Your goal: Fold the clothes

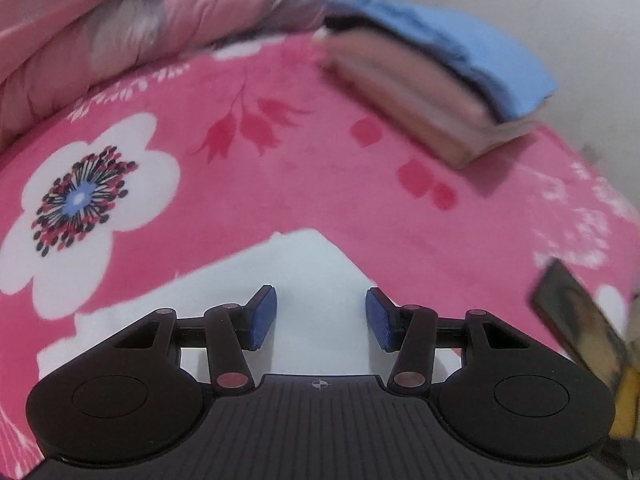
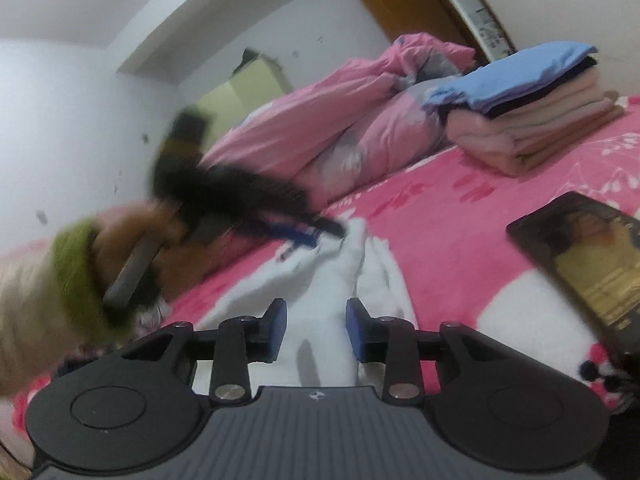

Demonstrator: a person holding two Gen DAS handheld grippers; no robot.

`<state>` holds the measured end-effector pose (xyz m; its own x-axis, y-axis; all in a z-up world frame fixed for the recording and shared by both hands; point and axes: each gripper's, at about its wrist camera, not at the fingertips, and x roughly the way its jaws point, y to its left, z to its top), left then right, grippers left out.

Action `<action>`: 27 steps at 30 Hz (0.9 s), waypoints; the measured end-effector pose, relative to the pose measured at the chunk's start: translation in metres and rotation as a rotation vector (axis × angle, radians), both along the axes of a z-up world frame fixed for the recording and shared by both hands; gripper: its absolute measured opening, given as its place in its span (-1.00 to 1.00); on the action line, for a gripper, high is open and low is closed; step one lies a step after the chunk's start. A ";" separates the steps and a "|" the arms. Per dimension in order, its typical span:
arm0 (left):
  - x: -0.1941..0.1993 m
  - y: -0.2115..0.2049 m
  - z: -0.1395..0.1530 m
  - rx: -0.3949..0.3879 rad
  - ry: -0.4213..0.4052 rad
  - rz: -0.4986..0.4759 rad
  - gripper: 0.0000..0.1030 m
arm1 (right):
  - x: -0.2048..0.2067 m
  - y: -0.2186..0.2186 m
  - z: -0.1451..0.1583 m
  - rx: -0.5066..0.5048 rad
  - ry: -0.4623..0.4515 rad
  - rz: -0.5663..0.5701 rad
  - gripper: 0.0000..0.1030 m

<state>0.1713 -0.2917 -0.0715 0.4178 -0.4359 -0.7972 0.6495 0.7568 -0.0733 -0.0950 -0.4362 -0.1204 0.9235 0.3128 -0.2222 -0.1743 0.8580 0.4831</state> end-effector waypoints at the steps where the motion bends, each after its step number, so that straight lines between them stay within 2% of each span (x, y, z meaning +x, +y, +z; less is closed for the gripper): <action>1: 0.002 -0.004 -0.001 0.010 -0.007 0.004 -0.03 | 0.000 0.001 0.000 -0.009 -0.004 0.008 -0.32; 6: 0.006 -0.017 -0.008 0.059 -0.041 0.023 -0.05 | -0.002 0.001 -0.002 -0.013 -0.009 0.024 -0.43; 8: 0.005 -0.021 -0.011 0.076 -0.062 0.022 -0.05 | -0.001 0.000 -0.003 0.003 0.019 0.037 -0.55; 9: 0.005 -0.023 -0.013 0.084 -0.076 0.019 -0.05 | -0.003 0.000 -0.003 0.014 0.035 0.045 -0.73; 11: 0.003 -0.028 -0.014 0.096 -0.107 0.012 -0.05 | -0.006 -0.001 -0.003 0.037 0.052 0.050 -0.87; 18: -0.005 -0.033 -0.028 0.093 -0.209 0.002 -0.05 | -0.022 -0.010 -0.002 0.082 0.027 0.051 -0.94; 21: -0.005 -0.030 -0.035 0.053 -0.232 0.013 -0.04 | -0.028 -0.019 -0.003 0.135 0.009 0.054 -0.87; 23: -0.005 -0.028 -0.038 0.034 -0.240 0.018 -0.03 | -0.029 -0.030 -0.006 0.212 0.013 0.049 -0.69; 24: -0.005 -0.028 -0.038 0.029 -0.240 0.019 -0.03 | -0.030 -0.035 -0.007 0.247 0.013 0.051 -0.45; 25: -0.005 -0.027 -0.039 0.024 -0.240 0.021 -0.02 | -0.030 -0.040 -0.008 0.278 0.011 0.045 -0.37; 27: -0.004 -0.026 -0.041 0.014 -0.239 0.023 -0.02 | -0.027 -0.046 -0.008 0.303 0.023 0.036 -0.37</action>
